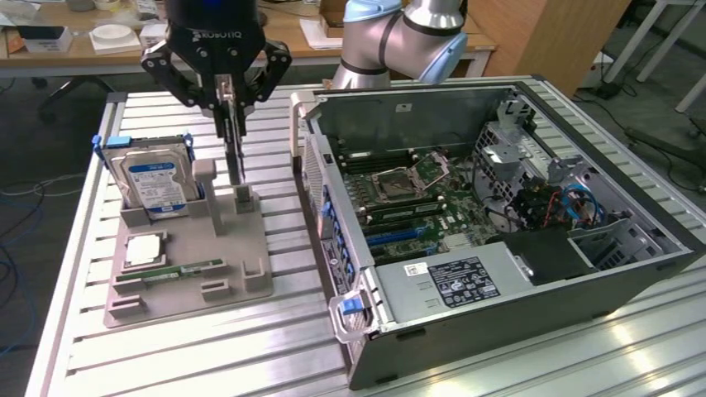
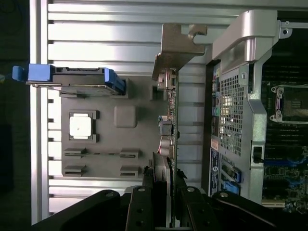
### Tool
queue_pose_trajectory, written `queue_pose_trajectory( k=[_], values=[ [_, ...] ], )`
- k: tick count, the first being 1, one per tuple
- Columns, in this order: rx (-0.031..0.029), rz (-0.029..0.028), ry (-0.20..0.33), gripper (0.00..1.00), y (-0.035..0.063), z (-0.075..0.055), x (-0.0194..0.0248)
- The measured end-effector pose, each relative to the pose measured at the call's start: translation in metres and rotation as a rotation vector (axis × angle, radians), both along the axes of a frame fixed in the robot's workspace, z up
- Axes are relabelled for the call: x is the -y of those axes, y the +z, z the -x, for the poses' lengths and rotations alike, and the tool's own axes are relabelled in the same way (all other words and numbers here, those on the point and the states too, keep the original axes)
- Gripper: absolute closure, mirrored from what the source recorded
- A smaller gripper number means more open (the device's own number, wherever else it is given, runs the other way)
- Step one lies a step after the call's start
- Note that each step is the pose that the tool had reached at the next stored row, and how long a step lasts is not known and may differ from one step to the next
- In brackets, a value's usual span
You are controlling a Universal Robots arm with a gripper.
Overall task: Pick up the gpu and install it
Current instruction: 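Pick up the gpu and move the gpu toward the slot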
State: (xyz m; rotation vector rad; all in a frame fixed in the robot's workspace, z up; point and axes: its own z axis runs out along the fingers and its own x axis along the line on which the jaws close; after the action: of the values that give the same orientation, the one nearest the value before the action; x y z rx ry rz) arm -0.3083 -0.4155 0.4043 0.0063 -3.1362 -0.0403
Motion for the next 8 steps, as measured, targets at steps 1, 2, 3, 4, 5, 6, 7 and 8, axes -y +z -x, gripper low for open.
queue_pose_trajectory(
  k=[1, 2, 3, 4, 5, 6, 7, 8],
  values=[
    [0.0001, 0.0016, 0.0, 0.73, 0.0008, 0.0, 0.0],
    [0.0001, 0.0028, 0.0, 0.73, 0.0016, 0.0, 0.0],
    [0.0001, 0.0039, 0.0, 0.73, 0.0024, 0.0, 0.0],
    [0.0001, 0.0051, 0.0, 0.73, 0.0033, 0.0, 0.0],
    [0.0001, 0.0061, 0.0, 0.73, 0.0042, 0.0001, 0.0],
    [0.0002, 0.0067, 0.0, 0.73, 0.005, 0.0001, 0.0],
    [0.0001, 0.0071, 0.0, 0.73, 0.0061, 0.0, 0.0],
    [0.0001, 0.0073, 0.0, 0.73, 0.0073, 0.0, 0.0]
  ],
)
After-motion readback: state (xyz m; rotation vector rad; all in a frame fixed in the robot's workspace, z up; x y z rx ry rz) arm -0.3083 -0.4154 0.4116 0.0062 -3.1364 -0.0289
